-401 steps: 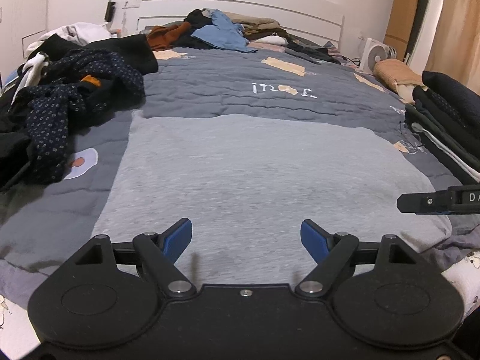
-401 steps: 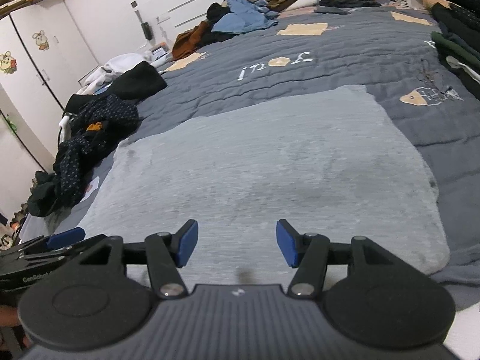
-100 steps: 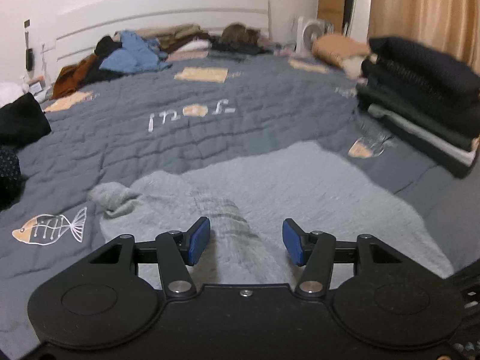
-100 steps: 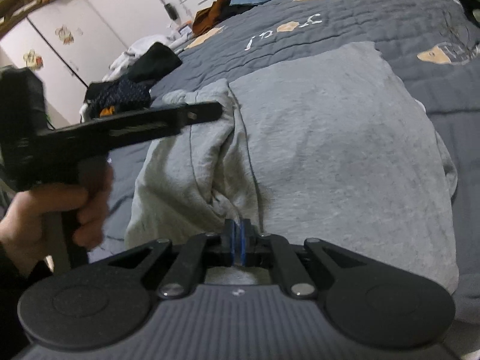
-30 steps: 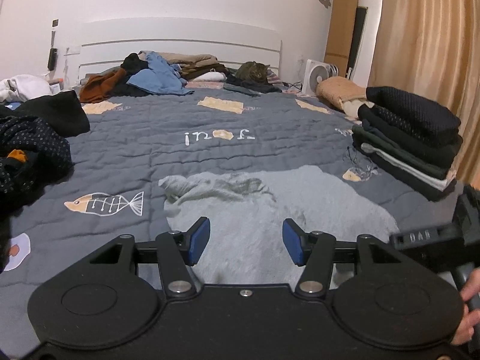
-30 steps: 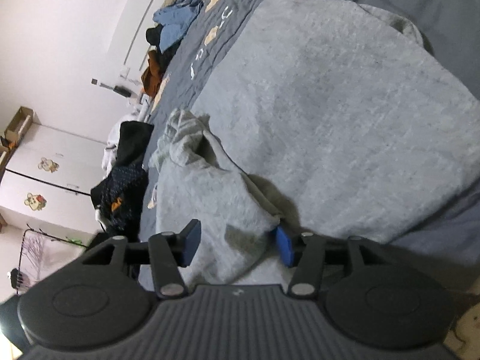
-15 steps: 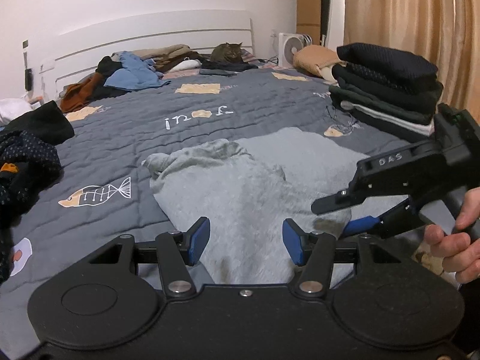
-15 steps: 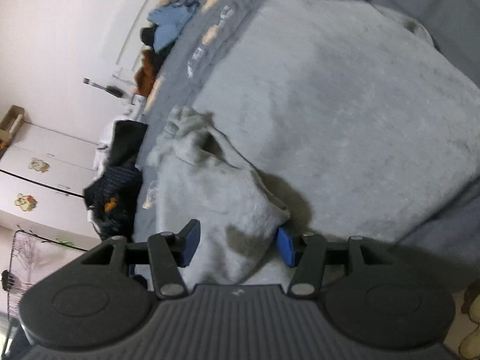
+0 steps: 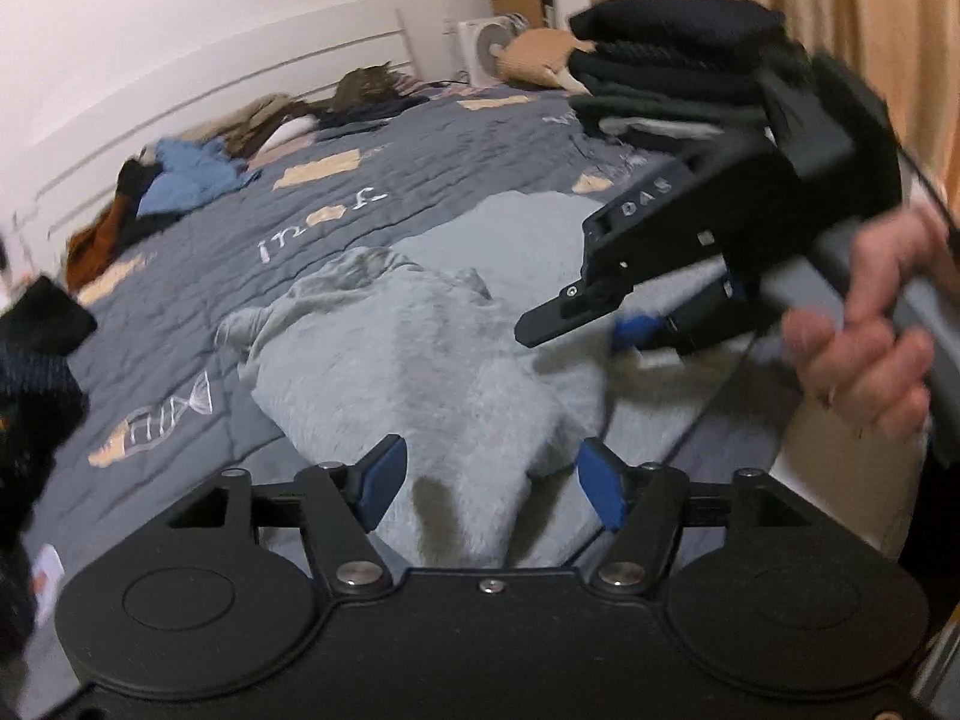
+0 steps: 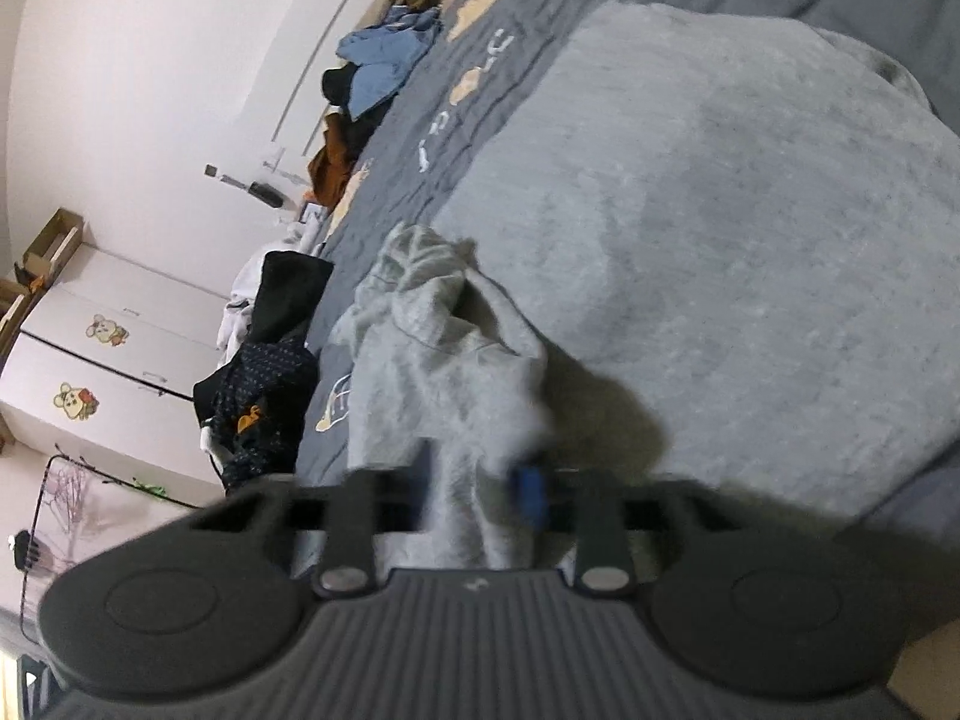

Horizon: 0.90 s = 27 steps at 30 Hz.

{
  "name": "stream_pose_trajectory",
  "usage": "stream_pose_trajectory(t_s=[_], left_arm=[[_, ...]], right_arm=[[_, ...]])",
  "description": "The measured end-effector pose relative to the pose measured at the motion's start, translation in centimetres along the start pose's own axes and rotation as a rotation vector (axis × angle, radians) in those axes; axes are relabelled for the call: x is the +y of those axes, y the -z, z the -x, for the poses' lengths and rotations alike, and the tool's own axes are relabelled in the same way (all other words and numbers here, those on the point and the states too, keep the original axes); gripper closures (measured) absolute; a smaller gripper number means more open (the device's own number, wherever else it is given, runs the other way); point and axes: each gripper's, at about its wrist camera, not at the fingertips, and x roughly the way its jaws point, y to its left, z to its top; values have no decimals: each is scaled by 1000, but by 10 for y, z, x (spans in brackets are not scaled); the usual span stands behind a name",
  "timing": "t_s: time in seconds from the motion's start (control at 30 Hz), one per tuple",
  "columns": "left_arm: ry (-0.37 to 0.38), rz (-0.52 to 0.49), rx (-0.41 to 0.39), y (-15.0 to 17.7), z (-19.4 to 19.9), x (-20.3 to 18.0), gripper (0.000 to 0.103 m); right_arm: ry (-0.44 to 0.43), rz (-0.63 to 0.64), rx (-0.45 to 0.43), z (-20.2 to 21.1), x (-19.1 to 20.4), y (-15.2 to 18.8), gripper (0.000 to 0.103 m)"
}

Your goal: Fold clothes

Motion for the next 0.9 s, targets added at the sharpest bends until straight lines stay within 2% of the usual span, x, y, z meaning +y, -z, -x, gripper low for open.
stream_pose_trajectory(t_s=[0.1, 0.2, 0.23, 0.33, 0.53, 0.63, 0.67, 0.7, 0.83, 0.87, 0.9], left_arm=[[-49, -70, 3, 4, -4, -7, 40], [-71, -124, 15, 7, -7, -10, 41], [-78, -141, 20, 9, -9, -12, 45], [-91, -175, 35, 11, -12, -14, 64], [-99, -214, 54, 14, -15, -19, 64], [-100, -233, 60, 15, -16, -21, 64], [-101, -239, 62, 16, -17, -22, 64], [-101, -245, 64, 16, -17, -23, 64], [-105, -230, 61, 15, -17, -22, 64], [-107, -233, 62, 15, -17, -22, 64], [-109, -236, 63, 15, -17, -22, 63]], right_arm=[[-18, 16, -34, 7, 6, -1, 98], [-41, 27, -76, 14, 13, -5, 99], [-50, 23, -87, 17, 15, -7, 99], [-38, 13, -68, 12, 12, -9, 98], [24, 30, -18, -3, 8, -4, 93], [24, 22, -6, -8, 7, -4, 75], [35, 24, -4, -9, 8, -3, 62], [47, 26, -2, -10, 9, -2, 57], [62, 51, -7, -14, 11, 2, 57], [65, 57, -8, -14, 12, 3, 61], [69, 63, -8, -13, 12, 3, 70]])
